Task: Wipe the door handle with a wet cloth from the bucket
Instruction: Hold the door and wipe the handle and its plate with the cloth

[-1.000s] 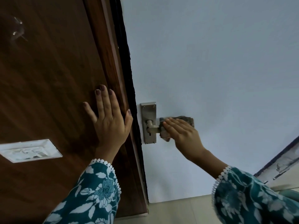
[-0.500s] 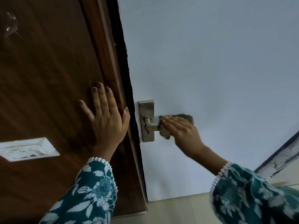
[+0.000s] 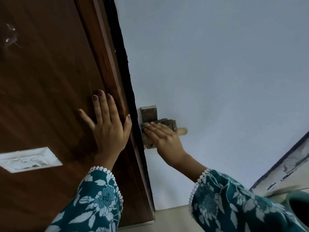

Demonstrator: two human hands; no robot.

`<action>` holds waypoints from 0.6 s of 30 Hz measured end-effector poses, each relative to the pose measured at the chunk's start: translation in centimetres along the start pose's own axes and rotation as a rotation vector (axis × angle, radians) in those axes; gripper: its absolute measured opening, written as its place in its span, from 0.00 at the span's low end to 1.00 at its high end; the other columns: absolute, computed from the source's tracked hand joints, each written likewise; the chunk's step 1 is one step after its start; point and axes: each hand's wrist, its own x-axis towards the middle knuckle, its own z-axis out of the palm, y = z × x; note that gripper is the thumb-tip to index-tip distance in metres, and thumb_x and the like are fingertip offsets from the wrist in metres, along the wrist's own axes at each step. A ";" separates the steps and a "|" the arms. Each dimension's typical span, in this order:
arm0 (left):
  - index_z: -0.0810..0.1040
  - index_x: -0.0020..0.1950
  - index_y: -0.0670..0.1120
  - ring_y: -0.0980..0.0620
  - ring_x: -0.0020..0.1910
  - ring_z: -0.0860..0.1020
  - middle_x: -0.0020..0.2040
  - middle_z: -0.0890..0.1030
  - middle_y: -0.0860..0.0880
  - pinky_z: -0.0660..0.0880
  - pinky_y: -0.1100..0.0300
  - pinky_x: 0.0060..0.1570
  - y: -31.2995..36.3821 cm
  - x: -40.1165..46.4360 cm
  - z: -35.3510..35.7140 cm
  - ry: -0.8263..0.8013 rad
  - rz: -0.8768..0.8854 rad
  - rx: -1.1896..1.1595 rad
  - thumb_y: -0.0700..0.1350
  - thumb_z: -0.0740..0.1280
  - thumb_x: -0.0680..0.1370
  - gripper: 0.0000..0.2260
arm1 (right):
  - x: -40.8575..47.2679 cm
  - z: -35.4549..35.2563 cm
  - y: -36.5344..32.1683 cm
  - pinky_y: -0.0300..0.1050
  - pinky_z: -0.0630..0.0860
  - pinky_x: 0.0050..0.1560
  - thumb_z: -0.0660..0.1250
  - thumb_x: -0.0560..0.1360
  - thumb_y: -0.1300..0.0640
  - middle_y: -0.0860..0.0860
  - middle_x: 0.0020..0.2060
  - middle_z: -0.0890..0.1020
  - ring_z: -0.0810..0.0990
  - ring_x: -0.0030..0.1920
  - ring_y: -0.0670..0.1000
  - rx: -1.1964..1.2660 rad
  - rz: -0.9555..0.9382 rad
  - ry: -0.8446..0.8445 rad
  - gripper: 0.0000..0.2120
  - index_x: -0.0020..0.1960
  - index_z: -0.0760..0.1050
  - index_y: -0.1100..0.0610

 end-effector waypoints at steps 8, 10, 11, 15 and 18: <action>0.46 0.77 0.38 0.42 0.77 0.46 0.74 0.59 0.36 0.47 0.29 0.65 0.4 -0.1 0.9 0.047 -0.008 0.039 0.50 0.58 0.80 0.32 | -5.2 -3.8 6.8 0.48 0.72 0.62 0.71 0.62 0.77 0.56 0.55 0.83 0.82 0.57 0.55 -0.029 0.218 -0.009 0.25 0.57 0.81 0.61; 0.48 0.77 0.37 0.38 0.75 0.52 0.74 0.60 0.34 0.48 0.27 0.64 0.5 0.0 0.8 0.050 -0.012 0.037 0.50 0.58 0.80 0.31 | -4.1 -3.2 5.6 0.48 0.72 0.62 0.68 0.63 0.76 0.56 0.55 0.83 0.82 0.56 0.55 -0.042 0.176 -0.005 0.24 0.56 0.81 0.61; 0.49 0.76 0.36 0.37 0.74 0.54 0.74 0.60 0.34 0.49 0.27 0.64 0.5 0.0 0.8 0.049 -0.012 0.040 0.50 0.58 0.80 0.31 | -3.3 -2.5 4.5 0.47 0.72 0.62 0.65 0.64 0.74 0.56 0.55 0.83 0.82 0.56 0.55 -0.031 0.154 0.001 0.23 0.56 0.81 0.61; 0.48 0.77 0.37 0.42 0.77 0.46 0.74 0.59 0.35 0.48 0.27 0.64 0.2 -0.1 0.5 0.021 -0.008 0.026 0.51 0.57 0.81 0.31 | -0.3 0.0 -0.2 0.47 0.73 0.62 0.56 0.70 0.67 0.57 0.55 0.83 0.82 0.57 0.55 0.048 0.092 0.002 0.20 0.55 0.82 0.62; 0.45 0.77 0.39 0.46 0.77 0.40 0.75 0.57 0.36 0.46 0.25 0.63 0.2 -0.2 0.1 -0.004 0.008 0.016 0.51 0.57 0.81 0.32 | -1.0 -0.4 0.7 0.49 0.75 0.61 0.58 0.69 0.69 0.56 0.56 0.83 0.81 0.58 0.54 0.037 0.111 0.004 0.20 0.56 0.81 0.62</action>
